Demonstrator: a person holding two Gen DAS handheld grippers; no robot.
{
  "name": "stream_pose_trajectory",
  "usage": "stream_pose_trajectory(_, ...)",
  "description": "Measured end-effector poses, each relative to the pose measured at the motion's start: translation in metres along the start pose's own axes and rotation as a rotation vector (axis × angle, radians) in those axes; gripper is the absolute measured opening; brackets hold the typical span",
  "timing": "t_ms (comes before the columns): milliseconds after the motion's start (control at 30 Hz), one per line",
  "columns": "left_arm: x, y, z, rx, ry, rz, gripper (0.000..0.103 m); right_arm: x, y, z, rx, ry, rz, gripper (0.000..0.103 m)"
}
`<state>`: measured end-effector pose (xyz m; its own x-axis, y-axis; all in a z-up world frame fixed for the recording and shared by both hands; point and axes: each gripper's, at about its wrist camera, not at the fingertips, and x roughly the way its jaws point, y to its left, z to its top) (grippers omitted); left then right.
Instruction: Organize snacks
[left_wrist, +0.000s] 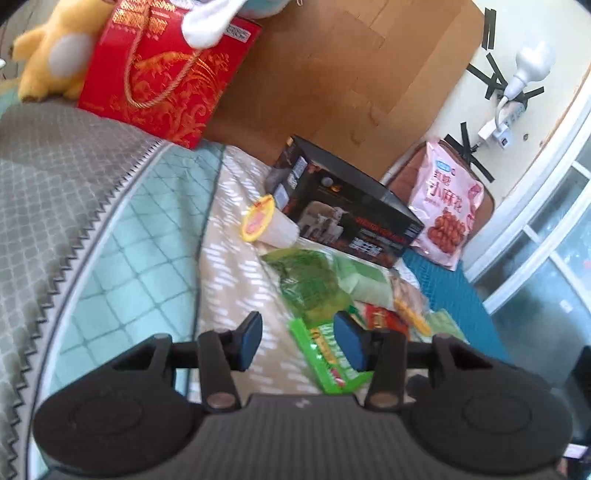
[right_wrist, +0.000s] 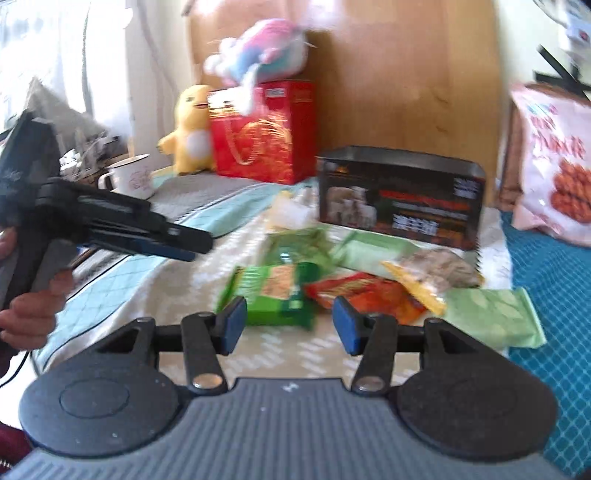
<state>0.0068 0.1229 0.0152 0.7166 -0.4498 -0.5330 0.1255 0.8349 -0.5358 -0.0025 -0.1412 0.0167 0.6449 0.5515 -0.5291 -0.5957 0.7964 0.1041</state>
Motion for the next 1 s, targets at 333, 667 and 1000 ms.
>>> stream_pose_trajectory(333, 0.028, -0.017, -0.017, 0.033, 0.112, -0.031, 0.043, 0.035, 0.017, -0.005, -0.156, 0.097, 0.063, 0.057)
stream_pose_trajectory(667, 0.011, -0.033, 0.014, 0.089, 0.022, -0.036, 0.035, 0.016, 0.026, 0.014, -0.170, -0.028, 0.072, 0.031)
stream_pose_trajectory(1000, 0.059, -0.089, 0.091, 0.255, -0.107, -0.055, 0.035, 0.042, -0.027, 0.073, -0.088, -0.162, -0.062, 0.031)
